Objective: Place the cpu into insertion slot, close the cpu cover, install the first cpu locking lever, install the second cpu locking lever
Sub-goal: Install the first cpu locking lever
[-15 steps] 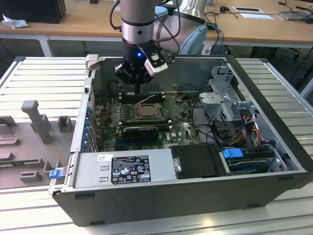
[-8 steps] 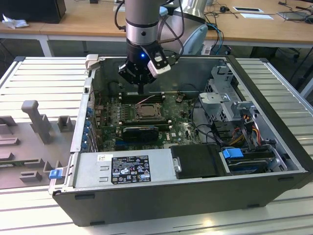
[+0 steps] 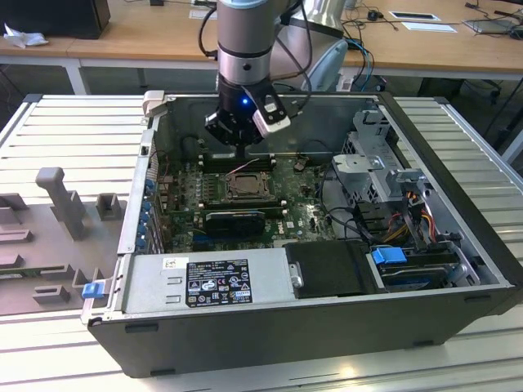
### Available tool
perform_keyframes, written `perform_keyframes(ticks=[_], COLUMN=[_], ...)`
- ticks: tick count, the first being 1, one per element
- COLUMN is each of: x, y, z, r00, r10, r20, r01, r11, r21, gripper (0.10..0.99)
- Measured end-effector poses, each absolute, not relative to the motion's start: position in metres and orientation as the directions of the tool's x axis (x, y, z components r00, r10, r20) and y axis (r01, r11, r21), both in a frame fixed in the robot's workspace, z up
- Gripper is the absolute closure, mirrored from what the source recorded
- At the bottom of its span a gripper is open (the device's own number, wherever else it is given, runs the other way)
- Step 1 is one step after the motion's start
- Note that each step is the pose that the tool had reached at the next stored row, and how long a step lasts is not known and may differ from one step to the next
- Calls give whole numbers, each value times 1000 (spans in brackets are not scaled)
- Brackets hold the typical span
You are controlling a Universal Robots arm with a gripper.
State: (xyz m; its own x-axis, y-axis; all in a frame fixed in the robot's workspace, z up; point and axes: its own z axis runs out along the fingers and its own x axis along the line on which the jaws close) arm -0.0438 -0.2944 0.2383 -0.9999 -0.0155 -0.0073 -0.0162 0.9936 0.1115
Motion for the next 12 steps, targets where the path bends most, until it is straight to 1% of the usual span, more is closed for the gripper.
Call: perform_keyframes(ticks=[12], x=[-32], y=[-291], z=[227], r00=[-1000], r10=[-29], r20=[-7], r01=[-29], r11=[993], r21=[111], gripper=[980])
